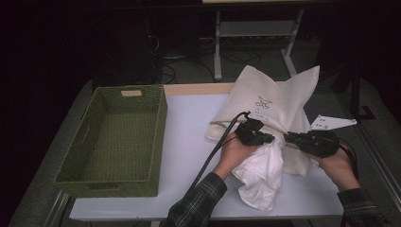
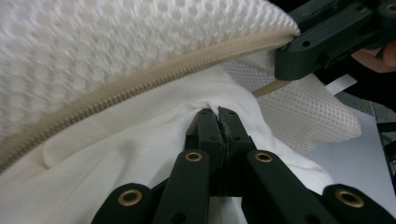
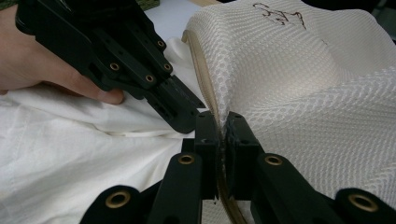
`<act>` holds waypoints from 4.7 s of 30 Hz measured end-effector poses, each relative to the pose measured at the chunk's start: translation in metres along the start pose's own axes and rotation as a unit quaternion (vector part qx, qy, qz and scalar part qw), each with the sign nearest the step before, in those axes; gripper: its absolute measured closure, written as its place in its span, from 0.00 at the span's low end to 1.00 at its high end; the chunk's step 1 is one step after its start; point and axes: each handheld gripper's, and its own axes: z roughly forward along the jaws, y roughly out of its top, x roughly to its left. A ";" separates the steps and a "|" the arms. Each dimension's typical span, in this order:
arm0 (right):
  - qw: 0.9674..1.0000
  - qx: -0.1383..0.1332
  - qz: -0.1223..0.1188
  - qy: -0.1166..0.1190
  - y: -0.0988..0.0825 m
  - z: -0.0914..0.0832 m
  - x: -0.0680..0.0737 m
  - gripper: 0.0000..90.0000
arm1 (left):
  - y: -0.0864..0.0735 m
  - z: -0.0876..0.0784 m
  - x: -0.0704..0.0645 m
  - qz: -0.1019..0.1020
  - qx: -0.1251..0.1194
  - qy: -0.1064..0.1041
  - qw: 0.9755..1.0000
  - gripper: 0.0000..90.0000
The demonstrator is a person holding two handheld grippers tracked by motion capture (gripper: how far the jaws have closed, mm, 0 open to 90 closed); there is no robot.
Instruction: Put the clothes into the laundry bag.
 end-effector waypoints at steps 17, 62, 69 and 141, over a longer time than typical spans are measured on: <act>1.000 0.005 0.000 0.003 -0.001 0.003 0.001 0.93 | -0.007 -0.082 0.005 -0.012 0.022 0.023 0.999 0.52; 1.000 0.012 -0.001 0.005 -0.003 0.007 0.002 0.93 | -0.077 -0.074 0.118 -0.095 0.090 0.220 0.967 0.65; 1.000 0.011 -0.004 0.003 -0.003 0.007 0.002 0.93 | -0.078 -0.076 0.118 -0.113 0.074 0.198 0.971 0.96; 0.999 0.032 0.033 -0.002 0.006 0.022 0.007 0.44 | -0.120 -0.144 0.036 -0.098 0.004 0.204 0.974 0.96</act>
